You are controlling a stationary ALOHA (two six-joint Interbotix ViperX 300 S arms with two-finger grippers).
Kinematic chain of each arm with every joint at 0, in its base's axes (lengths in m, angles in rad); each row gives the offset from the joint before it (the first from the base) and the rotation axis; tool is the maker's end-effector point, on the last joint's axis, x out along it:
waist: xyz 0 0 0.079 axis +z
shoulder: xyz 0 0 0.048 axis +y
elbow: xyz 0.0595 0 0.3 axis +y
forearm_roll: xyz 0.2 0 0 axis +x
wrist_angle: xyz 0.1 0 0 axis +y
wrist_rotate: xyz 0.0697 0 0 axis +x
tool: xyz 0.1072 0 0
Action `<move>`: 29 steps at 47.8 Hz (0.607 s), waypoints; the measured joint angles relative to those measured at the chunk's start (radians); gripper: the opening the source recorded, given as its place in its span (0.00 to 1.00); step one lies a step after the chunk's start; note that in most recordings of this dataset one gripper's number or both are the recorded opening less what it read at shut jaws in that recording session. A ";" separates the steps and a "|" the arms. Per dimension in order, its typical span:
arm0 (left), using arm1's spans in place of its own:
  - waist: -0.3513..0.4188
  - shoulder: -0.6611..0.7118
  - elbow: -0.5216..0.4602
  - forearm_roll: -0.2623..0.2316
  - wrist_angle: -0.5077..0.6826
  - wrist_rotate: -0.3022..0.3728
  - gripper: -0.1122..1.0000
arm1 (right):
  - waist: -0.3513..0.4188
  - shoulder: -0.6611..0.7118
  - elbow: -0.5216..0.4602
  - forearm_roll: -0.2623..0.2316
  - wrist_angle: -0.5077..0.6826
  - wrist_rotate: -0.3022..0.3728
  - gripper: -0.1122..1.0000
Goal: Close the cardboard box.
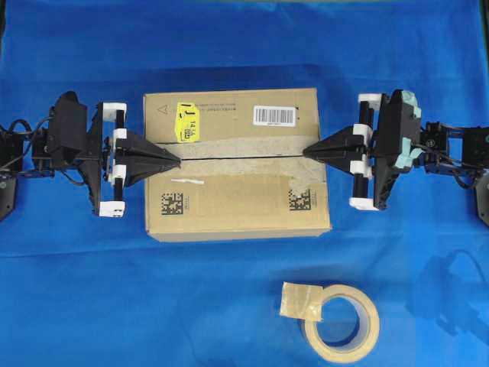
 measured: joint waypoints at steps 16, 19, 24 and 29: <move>0.000 0.000 -0.002 0.000 0.002 -0.003 0.10 | 0.009 0.000 0.002 0.000 -0.011 0.000 0.10; 0.000 -0.002 -0.002 0.000 0.002 -0.003 0.10 | 0.011 0.003 0.002 0.000 -0.011 0.002 0.10; 0.000 0.000 -0.002 0.000 0.002 -0.002 0.10 | 0.011 0.000 0.002 0.000 -0.011 0.002 0.10; 0.002 0.000 -0.002 0.000 0.002 -0.002 0.10 | 0.011 0.000 0.002 0.000 -0.011 0.002 0.10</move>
